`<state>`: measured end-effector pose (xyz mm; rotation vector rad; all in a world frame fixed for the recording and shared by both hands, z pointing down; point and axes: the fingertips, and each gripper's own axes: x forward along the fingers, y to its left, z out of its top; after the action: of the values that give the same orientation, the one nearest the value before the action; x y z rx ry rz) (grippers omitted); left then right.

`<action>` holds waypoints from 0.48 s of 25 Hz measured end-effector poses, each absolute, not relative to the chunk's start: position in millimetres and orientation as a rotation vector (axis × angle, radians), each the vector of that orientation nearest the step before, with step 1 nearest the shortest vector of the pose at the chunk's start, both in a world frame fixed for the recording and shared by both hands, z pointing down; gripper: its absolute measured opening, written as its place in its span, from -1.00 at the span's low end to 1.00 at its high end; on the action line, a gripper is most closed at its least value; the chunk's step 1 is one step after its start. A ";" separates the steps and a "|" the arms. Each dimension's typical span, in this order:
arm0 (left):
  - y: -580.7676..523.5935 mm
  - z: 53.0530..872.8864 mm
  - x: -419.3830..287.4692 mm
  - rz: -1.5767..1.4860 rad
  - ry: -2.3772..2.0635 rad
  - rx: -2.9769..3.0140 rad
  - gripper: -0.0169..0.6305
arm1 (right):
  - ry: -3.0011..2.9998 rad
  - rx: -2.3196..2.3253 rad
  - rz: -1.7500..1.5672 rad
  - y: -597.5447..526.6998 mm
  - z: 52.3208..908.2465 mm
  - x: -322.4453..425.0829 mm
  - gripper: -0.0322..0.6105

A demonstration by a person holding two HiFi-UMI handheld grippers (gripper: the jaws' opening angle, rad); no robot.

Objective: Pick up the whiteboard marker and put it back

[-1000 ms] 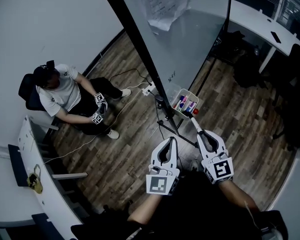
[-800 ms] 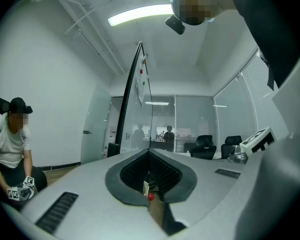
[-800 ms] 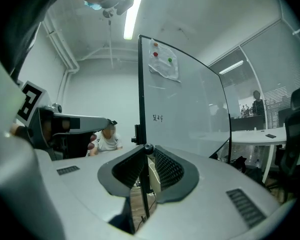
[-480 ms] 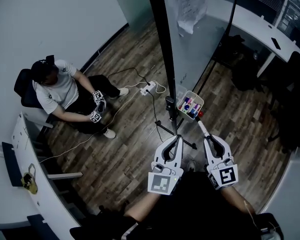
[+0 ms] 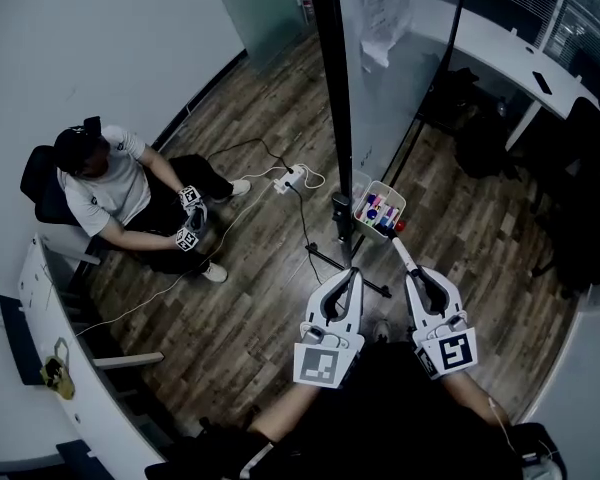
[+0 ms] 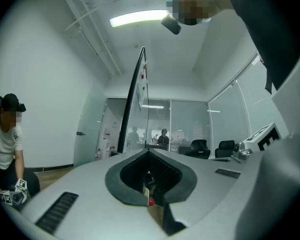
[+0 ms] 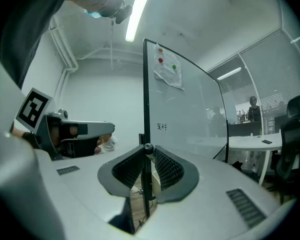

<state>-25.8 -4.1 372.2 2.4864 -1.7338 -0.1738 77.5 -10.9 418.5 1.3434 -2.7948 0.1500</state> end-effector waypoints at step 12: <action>-2.6 371.6 -28.5 -0.188 -1.698 2.516 -0.94 | -2.779 1.359 0.144 -10.8 417.7 71.8 -0.66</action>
<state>-28.5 -2.6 371.6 2.5156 -1.6981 -0.1881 71.8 -10.8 417.7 1.3593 -2.7792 0.1443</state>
